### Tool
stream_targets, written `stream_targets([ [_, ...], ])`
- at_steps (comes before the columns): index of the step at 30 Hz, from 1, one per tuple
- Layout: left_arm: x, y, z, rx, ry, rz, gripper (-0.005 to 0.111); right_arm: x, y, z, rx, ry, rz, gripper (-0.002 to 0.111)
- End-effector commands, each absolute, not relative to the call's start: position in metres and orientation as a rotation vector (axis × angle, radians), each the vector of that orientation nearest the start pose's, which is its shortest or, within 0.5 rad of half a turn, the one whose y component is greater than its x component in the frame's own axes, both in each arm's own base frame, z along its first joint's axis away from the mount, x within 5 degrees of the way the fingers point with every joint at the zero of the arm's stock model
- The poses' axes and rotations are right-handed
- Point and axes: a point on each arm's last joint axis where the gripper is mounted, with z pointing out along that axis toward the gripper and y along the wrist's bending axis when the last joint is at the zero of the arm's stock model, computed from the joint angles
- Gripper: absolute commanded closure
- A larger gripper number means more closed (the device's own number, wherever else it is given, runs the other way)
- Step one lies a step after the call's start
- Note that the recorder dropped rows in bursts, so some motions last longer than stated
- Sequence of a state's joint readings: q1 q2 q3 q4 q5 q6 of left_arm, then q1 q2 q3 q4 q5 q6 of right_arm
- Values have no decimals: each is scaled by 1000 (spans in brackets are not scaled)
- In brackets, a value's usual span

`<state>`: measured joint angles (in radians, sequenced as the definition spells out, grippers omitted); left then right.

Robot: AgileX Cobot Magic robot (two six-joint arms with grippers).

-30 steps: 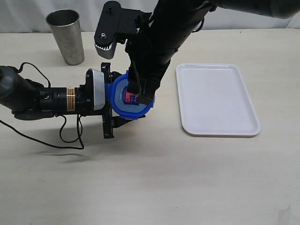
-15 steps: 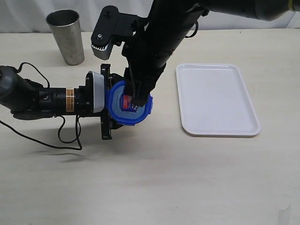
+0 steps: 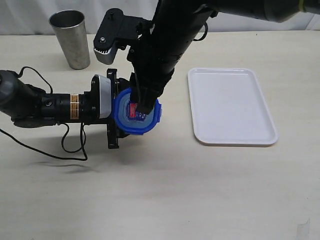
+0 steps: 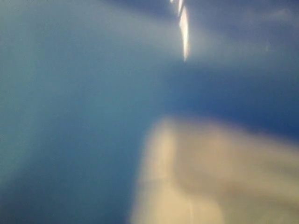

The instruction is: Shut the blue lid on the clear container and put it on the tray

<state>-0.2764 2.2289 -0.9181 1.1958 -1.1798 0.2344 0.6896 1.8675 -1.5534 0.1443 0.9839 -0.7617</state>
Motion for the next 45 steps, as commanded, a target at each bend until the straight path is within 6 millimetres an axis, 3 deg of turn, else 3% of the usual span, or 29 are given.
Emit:
stream_targets([
  [1,319,-172,79,1364,1192,-695,107,314,257,265,-1682,2179,-6,94],
  [7,322,-171,80,1275,1284,-752,107,320,244,306,-1413,2165,-152,94],
  [13,323,-171,80,1234,1323,-778,107,311,242,329,-1215,2201,-5,94],
  [16,324,-171,81,1208,1348,-797,107,300,251,320,-1217,2284,205,95],
  [18,324,-171,81,1206,1352,-802,107,293,256,298,-1287,2337,296,95],
  [21,324,-171,80,1180,1385,-839,107,298,248,271,-1281,2425,164,104],
  [25,322,-171,80,1196,1380,-845,107,305,241,266,-1212,2459,14,104],
  [32,323,-165,96,1199,1381,-883,107,307,240,257,-1217,2507,-11,104],
  [42,323,-164,96,1185,1400,-904,107,308,241,251,-1125,2571,1,104],
  [45,323,-164,96,1176,1411,-914,107,308,240,238,-1126,2611,-11,104],
])
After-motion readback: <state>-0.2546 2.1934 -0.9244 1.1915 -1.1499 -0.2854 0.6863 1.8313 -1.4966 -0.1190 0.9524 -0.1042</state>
